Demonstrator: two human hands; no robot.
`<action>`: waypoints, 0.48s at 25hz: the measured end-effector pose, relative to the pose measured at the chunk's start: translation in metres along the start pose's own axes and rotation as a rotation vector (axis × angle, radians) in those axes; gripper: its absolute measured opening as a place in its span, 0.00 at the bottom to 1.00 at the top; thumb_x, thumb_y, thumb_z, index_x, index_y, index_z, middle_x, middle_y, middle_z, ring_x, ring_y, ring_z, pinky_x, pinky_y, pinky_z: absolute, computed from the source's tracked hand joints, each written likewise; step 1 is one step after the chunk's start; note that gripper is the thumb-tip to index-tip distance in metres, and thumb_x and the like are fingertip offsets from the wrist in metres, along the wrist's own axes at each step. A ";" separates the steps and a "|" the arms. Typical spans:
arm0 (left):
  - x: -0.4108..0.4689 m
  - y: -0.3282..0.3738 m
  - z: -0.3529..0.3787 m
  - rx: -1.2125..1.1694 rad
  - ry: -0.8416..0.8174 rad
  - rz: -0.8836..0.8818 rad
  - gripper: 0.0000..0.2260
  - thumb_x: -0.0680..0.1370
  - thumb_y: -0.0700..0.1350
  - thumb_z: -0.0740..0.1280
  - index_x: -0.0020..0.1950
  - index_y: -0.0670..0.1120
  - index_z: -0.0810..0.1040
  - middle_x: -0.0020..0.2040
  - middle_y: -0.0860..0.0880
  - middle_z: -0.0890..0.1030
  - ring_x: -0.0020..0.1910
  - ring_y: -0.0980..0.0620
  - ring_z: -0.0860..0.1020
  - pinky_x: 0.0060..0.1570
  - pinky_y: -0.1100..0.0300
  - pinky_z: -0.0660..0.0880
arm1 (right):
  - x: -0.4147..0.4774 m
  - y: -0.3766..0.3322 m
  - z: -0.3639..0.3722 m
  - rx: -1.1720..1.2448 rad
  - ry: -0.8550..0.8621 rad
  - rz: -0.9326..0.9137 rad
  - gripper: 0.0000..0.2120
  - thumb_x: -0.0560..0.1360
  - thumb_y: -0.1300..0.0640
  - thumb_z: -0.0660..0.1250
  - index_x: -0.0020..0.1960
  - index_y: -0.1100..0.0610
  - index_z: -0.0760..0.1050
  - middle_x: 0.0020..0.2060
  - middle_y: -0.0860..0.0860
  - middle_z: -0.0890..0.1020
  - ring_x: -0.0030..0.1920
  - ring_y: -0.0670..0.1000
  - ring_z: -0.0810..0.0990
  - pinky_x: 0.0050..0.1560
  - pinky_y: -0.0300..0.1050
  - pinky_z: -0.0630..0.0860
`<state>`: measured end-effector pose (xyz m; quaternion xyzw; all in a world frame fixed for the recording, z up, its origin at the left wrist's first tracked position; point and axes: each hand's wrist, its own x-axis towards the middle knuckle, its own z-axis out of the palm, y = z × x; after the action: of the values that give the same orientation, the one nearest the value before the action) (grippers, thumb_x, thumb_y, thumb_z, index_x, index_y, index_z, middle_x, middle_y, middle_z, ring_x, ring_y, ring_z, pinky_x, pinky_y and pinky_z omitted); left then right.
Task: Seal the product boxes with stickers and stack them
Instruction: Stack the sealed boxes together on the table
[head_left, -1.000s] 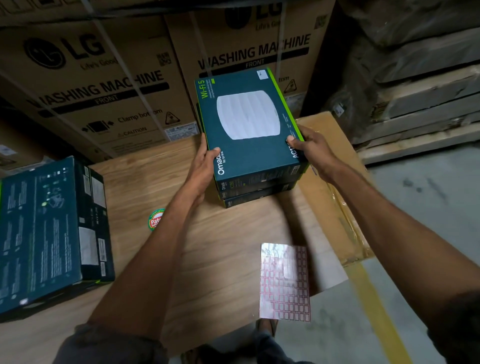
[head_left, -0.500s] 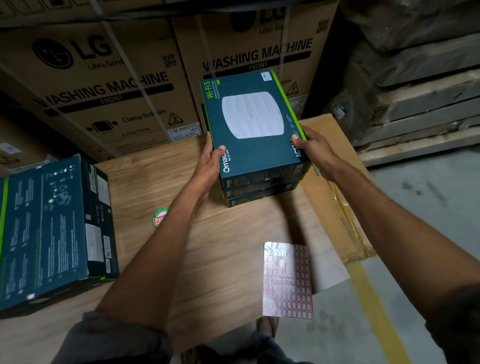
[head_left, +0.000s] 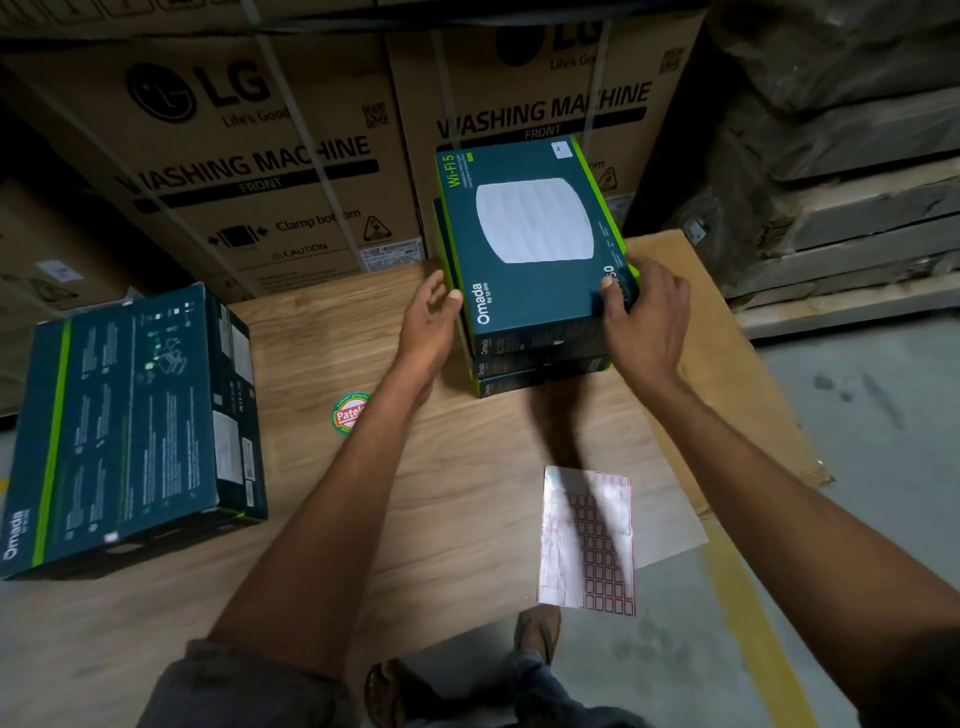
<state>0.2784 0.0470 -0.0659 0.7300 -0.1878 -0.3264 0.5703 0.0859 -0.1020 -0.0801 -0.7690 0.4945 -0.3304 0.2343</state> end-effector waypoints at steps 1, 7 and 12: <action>-0.010 0.000 -0.009 -0.009 0.023 0.025 0.22 0.86 0.42 0.64 0.81 0.47 0.66 0.77 0.46 0.73 0.71 0.52 0.73 0.73 0.52 0.70 | -0.013 -0.012 -0.001 0.013 0.045 -0.053 0.18 0.80 0.50 0.67 0.68 0.53 0.77 0.63 0.52 0.82 0.64 0.56 0.73 0.62 0.54 0.71; -0.072 -0.006 -0.094 -0.054 0.172 0.153 0.17 0.84 0.39 0.66 0.73 0.49 0.74 0.68 0.51 0.80 0.62 0.61 0.79 0.66 0.55 0.75 | -0.091 -0.093 0.017 0.226 -0.113 -0.143 0.10 0.79 0.54 0.69 0.59 0.50 0.81 0.52 0.45 0.85 0.56 0.52 0.79 0.56 0.47 0.74; -0.142 -0.029 -0.189 -0.064 0.258 0.208 0.16 0.83 0.35 0.67 0.68 0.49 0.76 0.61 0.49 0.82 0.56 0.66 0.81 0.62 0.65 0.76 | -0.181 -0.162 0.053 0.460 -0.402 -0.016 0.09 0.76 0.57 0.71 0.47 0.42 0.80 0.39 0.44 0.86 0.43 0.44 0.84 0.44 0.44 0.77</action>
<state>0.3044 0.2815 -0.0303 0.7240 -0.1768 -0.1750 0.6434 0.1702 0.1309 -0.0541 -0.7497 0.3444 -0.2767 0.4926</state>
